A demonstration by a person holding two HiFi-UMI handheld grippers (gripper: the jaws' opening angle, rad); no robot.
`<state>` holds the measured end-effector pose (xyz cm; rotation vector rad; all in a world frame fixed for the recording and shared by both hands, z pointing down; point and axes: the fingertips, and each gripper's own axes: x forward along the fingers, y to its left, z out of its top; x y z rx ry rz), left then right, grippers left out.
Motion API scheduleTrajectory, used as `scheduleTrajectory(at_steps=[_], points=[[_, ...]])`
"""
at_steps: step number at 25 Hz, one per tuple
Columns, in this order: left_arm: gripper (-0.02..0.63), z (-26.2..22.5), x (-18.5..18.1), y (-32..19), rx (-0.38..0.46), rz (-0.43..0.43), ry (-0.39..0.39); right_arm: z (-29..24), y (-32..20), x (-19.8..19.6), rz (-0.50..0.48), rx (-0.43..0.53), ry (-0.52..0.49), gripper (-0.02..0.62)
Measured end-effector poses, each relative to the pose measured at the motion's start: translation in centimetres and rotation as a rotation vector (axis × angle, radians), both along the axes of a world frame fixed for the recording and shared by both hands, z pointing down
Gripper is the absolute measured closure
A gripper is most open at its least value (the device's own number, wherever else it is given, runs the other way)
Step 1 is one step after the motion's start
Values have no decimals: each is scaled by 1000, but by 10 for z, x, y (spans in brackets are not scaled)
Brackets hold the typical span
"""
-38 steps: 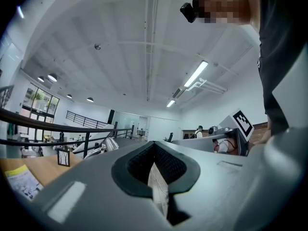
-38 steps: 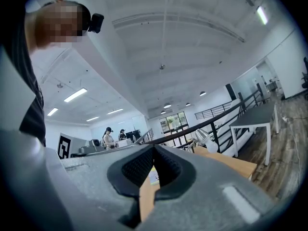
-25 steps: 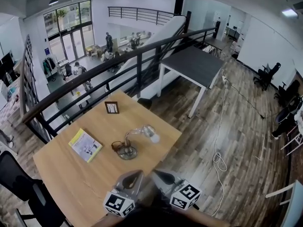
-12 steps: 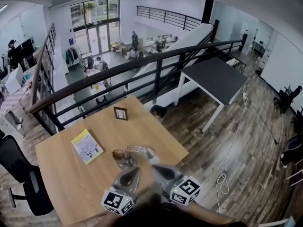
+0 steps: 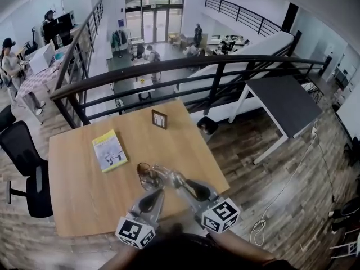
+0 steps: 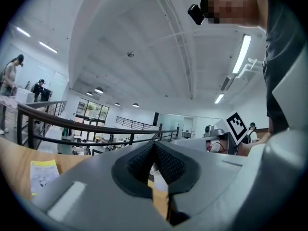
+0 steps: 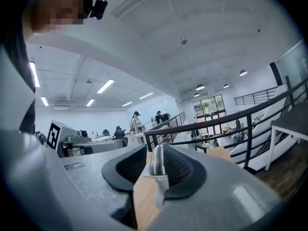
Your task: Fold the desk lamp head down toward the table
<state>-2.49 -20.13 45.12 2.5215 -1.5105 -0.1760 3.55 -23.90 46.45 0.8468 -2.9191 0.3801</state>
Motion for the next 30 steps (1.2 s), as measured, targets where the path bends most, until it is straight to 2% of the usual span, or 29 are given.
scheduleTrajectory(at_steps=[7, 10, 15, 30], points=[[604, 5, -9, -16, -40, -47, 12, 18, -21, -19, -84, -36, 104, 385], [604, 12, -5, -20, -44, -38, 15, 30, -23, -24, -111, -57, 149, 338], [604, 12, -3, -25, -65, -37, 15, 43, -24, -32, -156, -92, 179, 327], [604, 21, 5, -22, -81, -21, 23, 44, -19, -27, -157, -57, 219, 331]])
